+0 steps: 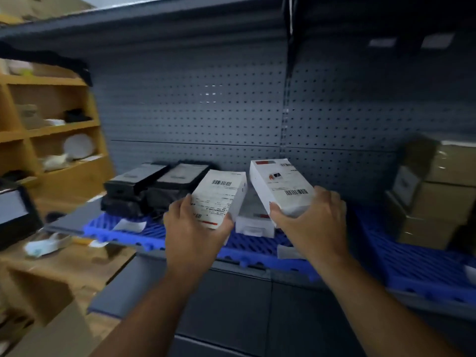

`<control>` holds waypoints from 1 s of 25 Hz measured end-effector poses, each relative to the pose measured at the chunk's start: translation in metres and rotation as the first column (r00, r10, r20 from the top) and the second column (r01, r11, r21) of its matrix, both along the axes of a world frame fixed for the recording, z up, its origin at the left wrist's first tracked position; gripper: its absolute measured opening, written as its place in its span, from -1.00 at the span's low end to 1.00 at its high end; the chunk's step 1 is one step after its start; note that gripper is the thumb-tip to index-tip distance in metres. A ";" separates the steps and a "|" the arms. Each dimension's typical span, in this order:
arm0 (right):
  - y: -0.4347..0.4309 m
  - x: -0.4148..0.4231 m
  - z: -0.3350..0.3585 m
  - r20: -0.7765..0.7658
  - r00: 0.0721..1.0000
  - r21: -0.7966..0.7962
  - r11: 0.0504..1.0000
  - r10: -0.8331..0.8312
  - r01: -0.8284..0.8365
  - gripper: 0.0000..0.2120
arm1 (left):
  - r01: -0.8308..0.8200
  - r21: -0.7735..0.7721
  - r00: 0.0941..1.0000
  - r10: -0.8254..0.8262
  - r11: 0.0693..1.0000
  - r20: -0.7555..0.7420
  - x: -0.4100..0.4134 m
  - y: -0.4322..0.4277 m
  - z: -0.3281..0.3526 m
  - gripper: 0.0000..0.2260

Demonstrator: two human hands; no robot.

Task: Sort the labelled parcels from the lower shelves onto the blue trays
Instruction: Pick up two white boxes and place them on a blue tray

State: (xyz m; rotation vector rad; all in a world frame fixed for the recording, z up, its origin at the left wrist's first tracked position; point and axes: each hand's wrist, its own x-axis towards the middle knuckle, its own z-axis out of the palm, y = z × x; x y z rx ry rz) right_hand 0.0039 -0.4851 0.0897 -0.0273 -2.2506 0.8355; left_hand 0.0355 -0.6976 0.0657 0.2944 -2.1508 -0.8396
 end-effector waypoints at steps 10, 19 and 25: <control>0.054 -0.014 -0.006 0.063 0.963 0.006 0.965 -0.264 0.264 -0.15 | 0.201 0.050 0.978 -0.204 0.978 0.054 -0.077 0.069 0.006 -0.15; 0.033 -0.045 -0.021 0.178 0.936 0.027 0.953 -0.302 0.303 -0.06 | 0.028 -0.084 0.986 -0.014 0.996 0.167 -0.096 0.094 0.001 -0.15; 0.029 -0.053 -0.038 0.196 0.901 0.114 0.922 -0.387 0.371 -0.02 | 0.073 -0.146 0.974 -0.040 0.987 0.222 -0.092 0.090 -0.005 0.08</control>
